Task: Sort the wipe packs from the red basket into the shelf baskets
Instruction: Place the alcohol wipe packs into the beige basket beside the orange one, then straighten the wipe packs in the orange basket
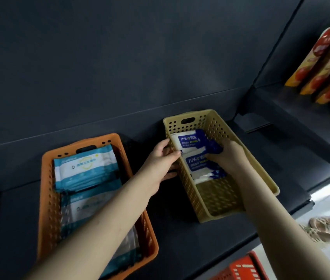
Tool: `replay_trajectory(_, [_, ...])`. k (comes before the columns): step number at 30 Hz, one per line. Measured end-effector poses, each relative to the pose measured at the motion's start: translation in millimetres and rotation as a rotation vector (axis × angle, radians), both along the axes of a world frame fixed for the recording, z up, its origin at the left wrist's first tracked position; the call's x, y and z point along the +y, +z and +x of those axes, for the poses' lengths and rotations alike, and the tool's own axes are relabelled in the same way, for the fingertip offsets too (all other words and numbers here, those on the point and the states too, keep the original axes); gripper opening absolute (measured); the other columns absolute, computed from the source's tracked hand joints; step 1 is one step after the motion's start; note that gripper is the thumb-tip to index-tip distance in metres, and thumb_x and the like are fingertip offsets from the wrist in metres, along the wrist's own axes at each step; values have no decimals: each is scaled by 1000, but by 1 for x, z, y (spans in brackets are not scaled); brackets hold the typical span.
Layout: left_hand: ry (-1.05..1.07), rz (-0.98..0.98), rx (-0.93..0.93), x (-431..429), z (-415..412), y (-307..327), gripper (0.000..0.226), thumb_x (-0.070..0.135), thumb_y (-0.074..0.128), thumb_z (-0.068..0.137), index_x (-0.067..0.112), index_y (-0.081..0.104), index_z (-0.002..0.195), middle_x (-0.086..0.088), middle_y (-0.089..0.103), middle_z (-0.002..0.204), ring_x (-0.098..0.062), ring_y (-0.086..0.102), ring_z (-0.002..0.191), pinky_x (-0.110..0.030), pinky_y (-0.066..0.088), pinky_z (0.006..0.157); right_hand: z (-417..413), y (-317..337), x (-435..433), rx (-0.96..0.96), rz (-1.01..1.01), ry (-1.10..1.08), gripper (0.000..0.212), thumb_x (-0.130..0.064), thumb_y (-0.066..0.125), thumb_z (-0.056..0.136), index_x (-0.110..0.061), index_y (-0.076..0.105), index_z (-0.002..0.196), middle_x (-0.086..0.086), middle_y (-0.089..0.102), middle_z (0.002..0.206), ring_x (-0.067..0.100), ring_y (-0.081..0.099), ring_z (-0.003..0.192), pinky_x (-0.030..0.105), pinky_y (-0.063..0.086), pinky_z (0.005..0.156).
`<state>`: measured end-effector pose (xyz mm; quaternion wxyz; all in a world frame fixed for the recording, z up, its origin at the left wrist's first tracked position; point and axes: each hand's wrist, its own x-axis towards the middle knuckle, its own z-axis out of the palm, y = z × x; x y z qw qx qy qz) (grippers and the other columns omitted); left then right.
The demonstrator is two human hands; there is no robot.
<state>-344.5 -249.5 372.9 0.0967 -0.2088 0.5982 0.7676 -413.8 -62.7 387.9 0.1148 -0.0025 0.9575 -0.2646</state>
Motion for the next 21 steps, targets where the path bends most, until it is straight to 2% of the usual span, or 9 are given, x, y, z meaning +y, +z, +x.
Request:
replay_trajectory(2, [3,1,-5,-1,-1,-1,58,18,62,93,35,38,143,5,55,130,-23,59,113,-36,54,76,-1,-3,0,71,102,33,59,-30,77,78,-16,53,130,9,59,125,28,56,110,35,45,86])
replay_trajectory(5, [-3,-1,-1,-2,-2,-3,60,18,63,92,35,37,144,5,54,132,-24,60,111,-37,54,78,2,-10,-2,73,144,154,71,-35,76,78,-23,46,141,9,48,140,30,46,124,41,40,102])
replay_trajectory(8, [-4,-23,-1,-2,-4,-6,62,19,64,92,34,36,145,5,54,134,-24,62,109,-36,54,77,4,-9,-5,28,161,159,81,-30,76,79,-28,32,148,10,36,147,34,37,133,46,34,108])
replay_trajectory(11, [1,-26,14,0,-2,-2,61,15,62,92,29,36,146,2,57,129,-22,62,108,-33,53,78,4,-7,-7,37,196,240,57,-28,72,83,-24,52,137,8,44,144,29,44,128,40,38,107])
replay_trajectory(13, [28,37,38,-3,3,8,58,8,59,94,19,36,146,0,59,124,-21,61,108,-36,52,88,8,-3,-8,-19,194,277,48,-25,67,88,-21,56,134,7,53,139,25,51,122,33,39,102])
replay_trajectory(15, [36,39,118,-17,14,23,53,5,56,95,12,38,144,-4,54,134,-24,58,117,-40,47,101,12,5,-7,-39,150,258,47,-24,65,90,-21,55,135,6,55,138,25,54,120,28,39,95])
replay_trajectory(18, [28,-174,290,-62,41,50,35,3,55,95,17,53,127,-4,55,134,-21,56,121,-37,47,102,21,21,-12,129,35,175,44,-26,65,91,-22,57,133,4,60,133,23,57,117,23,38,87])
replay_trajectory(21, [59,-428,415,-115,74,69,26,0,55,94,18,60,112,2,65,114,-9,62,106,-27,48,97,45,38,-40,308,-124,191,36,-25,65,90,-19,64,125,0,65,126,17,59,114,17,37,87])
